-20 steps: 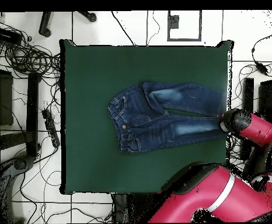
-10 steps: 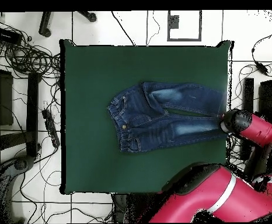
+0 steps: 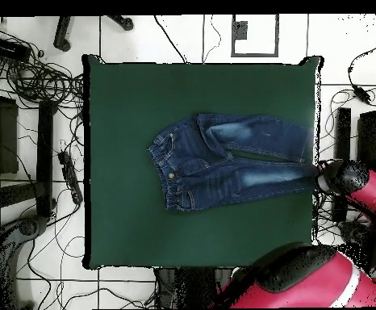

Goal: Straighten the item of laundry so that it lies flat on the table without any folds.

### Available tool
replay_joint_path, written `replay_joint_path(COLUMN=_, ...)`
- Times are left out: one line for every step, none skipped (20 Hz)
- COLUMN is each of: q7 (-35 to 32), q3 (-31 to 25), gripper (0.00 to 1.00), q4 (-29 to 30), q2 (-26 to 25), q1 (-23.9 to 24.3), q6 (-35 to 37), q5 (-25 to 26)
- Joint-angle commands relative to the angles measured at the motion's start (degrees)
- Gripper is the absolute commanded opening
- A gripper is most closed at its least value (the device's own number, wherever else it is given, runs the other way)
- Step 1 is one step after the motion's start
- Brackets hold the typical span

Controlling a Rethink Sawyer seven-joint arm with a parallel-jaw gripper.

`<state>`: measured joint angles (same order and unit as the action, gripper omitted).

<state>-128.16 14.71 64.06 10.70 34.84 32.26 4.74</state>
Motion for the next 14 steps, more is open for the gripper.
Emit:
replay_joint_path(q7=2.33, q3=-9.27, gripper=1.0, q4=11.78, q2=3.12, q1=-0.81, q6=1.32, q5=0.12)
replay_joint_path(q7=1.99, q3=-10.33, gripper=1.0, q4=13.04, q2=3.05, q1=-0.11, q6=0.05, q5=-0.21)
replay_joint_path(q7=2.02, q3=-10.75, gripper=1.0, q4=13.65, q2=3.18, q1=0.19, q6=0.14, q5=-0.34)
replay_joint_path(q7=2.24, q3=-11.53, gripper=1.0, q4=14.86, q2=3.67, q1=0.8, q6=-0.3, q5=-0.45)
replay_joint_path(q7=2.59, q3=-12.3, gripper=1.0, q4=15.73, q2=4.14, q1=1.4, q6=-0.53, q5=-0.56)
replay_joint_path(q7=3.18, q3=-13.5, gripper=1.0, q4=17.13, q2=4.96, q1=2.33, q6=-0.93, q5=-0.77)
replay_joint_path(q7=3.48, q3=-14.31, gripper=1.0, q4=17.81, q2=5.34, q1=2.91, q6=-1.22, q5=-0.84)
replay_joint_path(q7=3.61, q3=-15.37, gripper=1.0, q4=18.56, q2=5.58, q1=3.59, q6=-1.83, q5=-0.93)
replay_joint_path(q7=3.53, q3=-15.94, gripper=1.0, q4=18.71, q2=5.58, q1=3.9, q6=-1.91, q5=-0.9)
replay_joint_path(q7=3.02, q3=-16.53, gripper=1.0, q4=18.58, q2=5.29, q1=4.04, q6=-2.62, q5=-0.87)
replay_joint_path(q7=2.52, q3=-16.68, gripper=1.0, q4=18.29, q2=5.12, q1=3.96, q6=-2.71, q5=-0.59)
replay_joint_path(q7=1.77, q3=-16.53, gripper=1.0, q4=17.77, q2=5.03, q1=3.57, q6=-2.42, q5=-0.56)
replay_joint_path(q7=1.45, q3=-16.3, gripper=1.0, q4=17.42, q2=5.02, q1=3.29, q6=-2.0, q5=-0.32)
replay_joint_path(q7=1.34, q3=-16.21, gripper=1.0, q4=17.08, q2=5.07, q1=3.13, q6=-1.47, q5=-0.17)
